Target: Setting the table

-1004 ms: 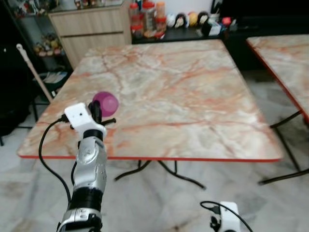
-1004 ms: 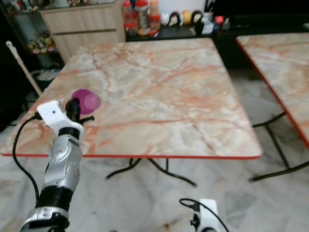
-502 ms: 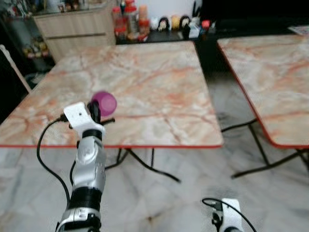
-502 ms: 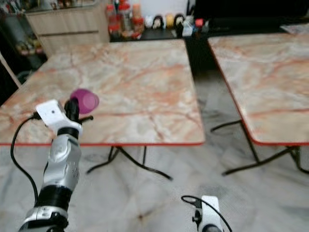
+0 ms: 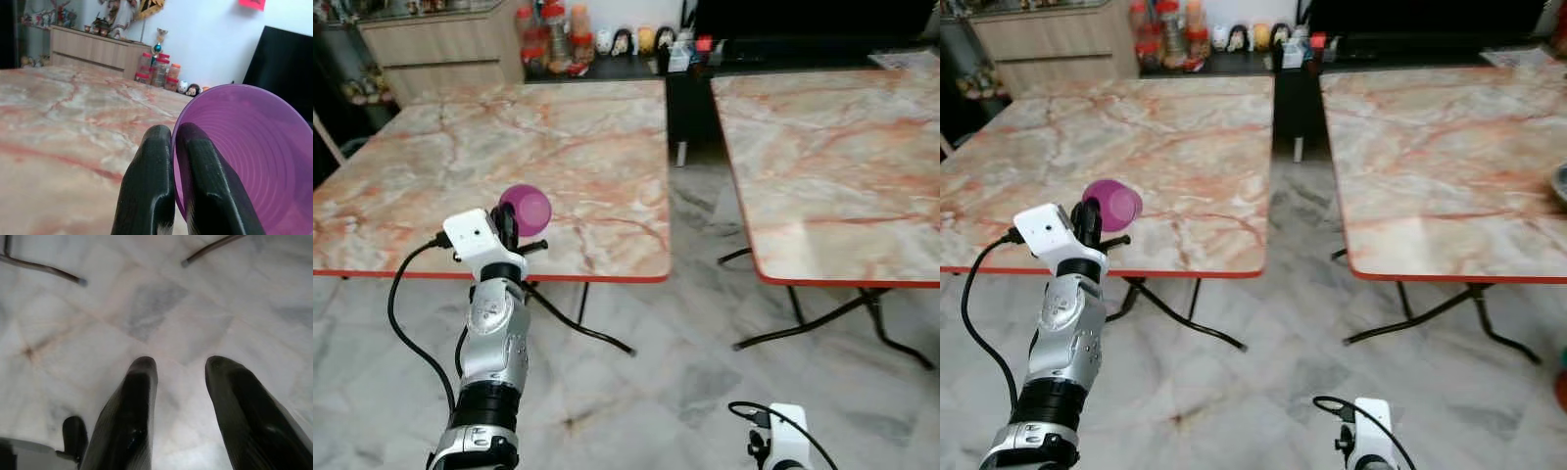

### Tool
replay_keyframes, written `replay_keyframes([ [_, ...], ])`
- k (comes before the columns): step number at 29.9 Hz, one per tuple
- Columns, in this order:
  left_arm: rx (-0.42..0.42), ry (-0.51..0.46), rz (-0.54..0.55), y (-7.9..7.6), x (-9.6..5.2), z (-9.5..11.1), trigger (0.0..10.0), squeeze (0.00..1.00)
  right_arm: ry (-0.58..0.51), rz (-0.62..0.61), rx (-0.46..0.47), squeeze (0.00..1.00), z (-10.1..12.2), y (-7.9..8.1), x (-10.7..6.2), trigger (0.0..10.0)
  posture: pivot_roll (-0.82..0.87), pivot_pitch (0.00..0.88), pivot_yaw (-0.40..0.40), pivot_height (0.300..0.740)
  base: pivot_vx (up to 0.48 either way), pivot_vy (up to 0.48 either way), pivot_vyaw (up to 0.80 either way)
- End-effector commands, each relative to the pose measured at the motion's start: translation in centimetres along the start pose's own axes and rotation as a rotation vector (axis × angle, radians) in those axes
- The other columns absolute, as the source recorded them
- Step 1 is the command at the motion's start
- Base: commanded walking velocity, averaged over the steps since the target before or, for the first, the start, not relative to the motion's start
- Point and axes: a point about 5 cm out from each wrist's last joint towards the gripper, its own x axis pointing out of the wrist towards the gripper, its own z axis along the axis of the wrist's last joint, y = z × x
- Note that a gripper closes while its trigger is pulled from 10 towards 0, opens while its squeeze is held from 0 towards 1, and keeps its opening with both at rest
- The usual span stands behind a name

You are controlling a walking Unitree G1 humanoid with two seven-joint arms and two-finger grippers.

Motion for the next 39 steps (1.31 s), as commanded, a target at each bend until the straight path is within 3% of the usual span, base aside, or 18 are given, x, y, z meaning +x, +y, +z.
replay_keyframes([
  [1, 0.005, -0.006, 0.024, 0.8, 0.1, 0.3, 10.0, 0.0, 0.005, 0.02, 0.007, 0.0, -0.3, 0.8, 0.0, 10.0, 0.05, 0.036, 0.074, 0.74, 0.0, -0.48, 0.0],
  [16, 0.0, 0.002, 0.011, 0.4, 0.0, 0.2, 10.0, 0.0, 0.026, 0.008, 0.003, 0.0, -0.5, 0.7, 0.0, 10.0, 0.05, 0.038, 0.074, 0.74, 0.0, -0.34, 0.0],
  [24, 0.004, 0.03, 0.007, 0.4, -0.7, -0.5, 10.0, 0.0, 0.013, 0.017, 0.009, 0.0, -0.3, 0.9, 0.0, 10.0, 0.06, 0.042, 0.074, 0.74, 0.0, -0.353, 0.0],
  [28, 0.075, 0.127, -0.015, 1.0, -2.7, -2.6, 10.0, 0.0, 0.01, 0.017, 0.008, 0.0, -0.2, 1.1, 0.0, 10.0, 0.06, 0.041, 0.079, 0.74, 0.0, -0.238, 0.0],
  [33, 0.096, 0.389, -0.047, 3.5, -7.5, -7.6, 10.0, 0.0, 0.015, 0.018, 0.008, 0.0, -0.3, 1.1, 0.0, 10.0, 0.06, 0.042, 0.082, 0.74, 0.0, 0.0, 0.0],
  [35, 0.11, 0.554, 0.03, 6.6, -10.9, -10.4, 10.0, 0.0, 0.018, 0.022, 0.007, 0.0, -0.4, 1.3, 0.0, 10.0, 0.07, 0.041, 0.081, 0.74, 0.0, 0.0, 0.0],
  [36, 0.11, 0.554, 0.03, 6.6, -10.9, -10.4, 10.0, 0.0, 0.018, 0.022, 0.007, 0.0, -0.4, 1.3, 0.0, 10.0, 0.07, 0.041, 0.081, 0.74, 0.0, 0.0, 0.0],
  [37, 0.13, 0.588, 0.058, 7.6, -11.9, -10.9, 10.0, 0.0, 0.019, 0.023, 0.006, 0.0, -0.4, 1.3, 0.0, 10.0, 0.07, 0.042, 0.082, 0.74, 0.0, 0.0, 0.0],
  [38, 0.172, 0.682, 0.122, 9.6, -14.1, -12.0, 10.0, 0.0, 0.018, 0.025, 0.008, 0.0, -0.4, 1.4, 0.0, 10.0, 0.07, 0.042, 0.082, 0.74, 0.0, 0.0, 0.0],
  [39, 0.185, 0.721, 0.144, 10.2, -14.9, -12.4, 10.0, 0.0, 0.018, 0.026, 0.008, 0.0, -0.4, 1.4, 0.0, 10.0, 0.07, 0.042, 0.082, 0.74, 0.0, 0.0, 0.0],
])
